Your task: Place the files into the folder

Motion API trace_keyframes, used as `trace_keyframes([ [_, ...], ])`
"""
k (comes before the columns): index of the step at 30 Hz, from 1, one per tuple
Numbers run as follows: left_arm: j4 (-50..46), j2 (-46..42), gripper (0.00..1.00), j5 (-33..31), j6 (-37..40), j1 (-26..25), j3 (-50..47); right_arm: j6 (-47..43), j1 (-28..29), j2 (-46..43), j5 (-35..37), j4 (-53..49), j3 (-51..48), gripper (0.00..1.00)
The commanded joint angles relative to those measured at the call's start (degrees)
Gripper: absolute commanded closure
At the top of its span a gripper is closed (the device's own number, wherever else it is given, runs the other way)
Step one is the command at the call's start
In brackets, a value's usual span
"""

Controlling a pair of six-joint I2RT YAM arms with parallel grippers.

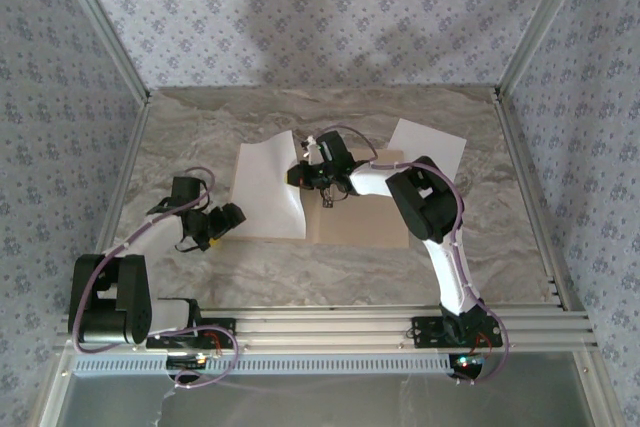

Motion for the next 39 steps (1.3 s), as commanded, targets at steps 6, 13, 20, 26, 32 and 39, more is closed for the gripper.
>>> trace_keyframes([
  [6, 2.16, 1.46, 0.18, 2.84, -0.92, 0.09, 0.45, -0.10, 1.17, 0.07, -1.90, 1.20, -0.66, 1.00],
  [13, 2.34, 1.46, 0.18, 2.92, -0.97, 0.10, 0.53, 0.77, 1.25, -0.20, -2.18, 2.34, -1.39, 1.00],
  [20, 2.30, 1.48, 0.18, 3.01, -0.98, 0.08, 0.53, -0.55, 0.16, -0.11, -0.76, -0.89, -0.26, 0.85],
  [26, 2.30, 1.68, 0.19, 2.98, -0.94, 0.08, 0.58, -2.72, -0.26, 1.18, 0.11, -5.64, 3.31, 0.73],
  [32, 2.21, 1.65, 0.19, 2.84, -0.85, 0.10, 0.63, -3.53, -0.17, 1.83, 2.07, -9.03, 5.11, 0.73],
  [39, 2.39, 2.34, 0.19, 2.68, -0.76, 0.03, 0.88, -3.54, 0.32, 2.41, 3.36, -10.44, 5.63, 0.84],
])
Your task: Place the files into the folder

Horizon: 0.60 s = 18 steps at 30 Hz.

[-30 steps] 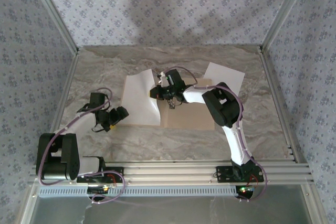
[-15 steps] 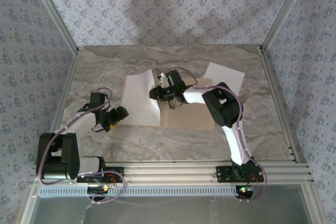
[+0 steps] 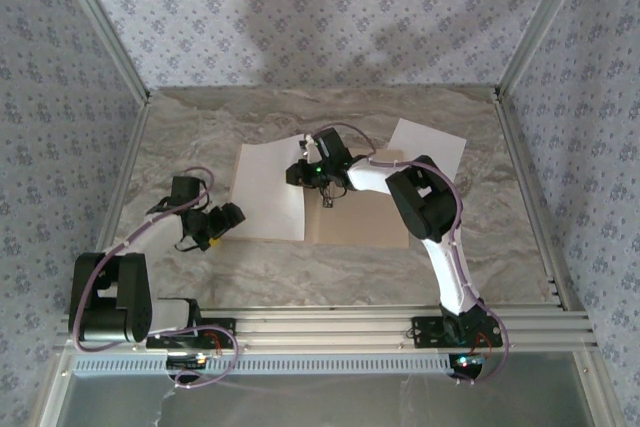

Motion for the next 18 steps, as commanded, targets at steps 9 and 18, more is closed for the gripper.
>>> trace_keyframes([
  [9, 2.58, 2.40, 0.20, 2.44, 0.09, -0.12, 0.71, -1.02, 1.13, 2.49, 1.21, -1.85, 2.36, 0.92],
  [18, 2.91, 2.65, 0.21, 2.53, -0.04, -0.10, 0.71, -1.02, 1.82, 2.75, 0.94, -1.08, 2.27, 0.95],
])
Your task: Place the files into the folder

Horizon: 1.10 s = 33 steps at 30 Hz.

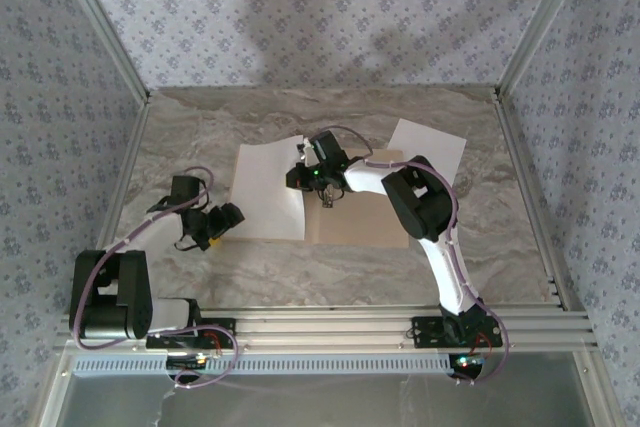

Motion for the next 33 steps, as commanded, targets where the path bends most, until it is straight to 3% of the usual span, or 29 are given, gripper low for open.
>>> trace_keyframes([
  [1, 3.30, 1.77, 0.21, 2.64, -0.02, -0.42, 0.30, -0.91, 0.92, 1.36, 0.18, -0.19, 1.29, 0.95],
  [33, 4.81, 2.48, 0.29, 3.74, -1.04, -0.41, 0.18, 4.89, 1.95, -0.30, 2.08, 0.68, -1.22, 0.92],
])
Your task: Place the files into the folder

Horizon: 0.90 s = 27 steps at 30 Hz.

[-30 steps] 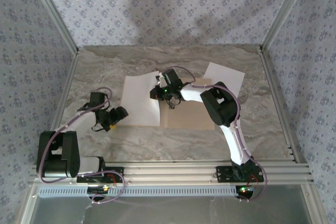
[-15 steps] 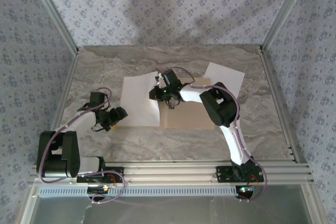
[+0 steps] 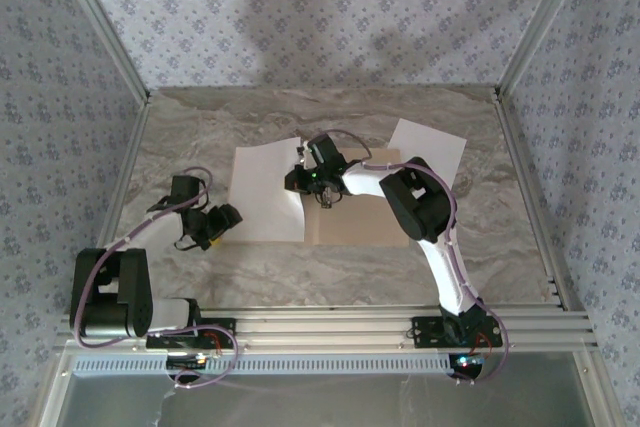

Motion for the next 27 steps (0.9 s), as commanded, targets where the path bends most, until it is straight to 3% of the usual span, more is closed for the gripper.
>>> trace_keyframes([
  [1, 4.11, 2.08, 0.29, 3.88, 0.66, -0.53, 0.63, 0.33, 0.79, -0.37, 0.44, -1.04, 0.16, 0.90],
  [9, -5.57, -1.26, 0.18, -4.10, 5.62, -0.60, 7.14, -5.16, -1.14, -3.90, 2.22, -9.75, 2.47, 0.61],
  [15, -10.62, -3.51, 0.17, -9.32, 8.89, -1.19, 12.66, -11.35, -3.31, -9.88, 5.02, -18.95, 2.96, 0.38],
  [22, -8.04, -1.35, 0.17, -11.80, 11.72, -9.93, 18.13, -12.89, -6.66, -18.99, 6.90, -22.08, -3.76, 0.36],
  [27, -4.68, 6.08, 0.18, -14.07, 14.45, -19.24, 23.76, -12.22, -9.24, -25.89, 8.27, -20.02, -13.76, 0.37],
])
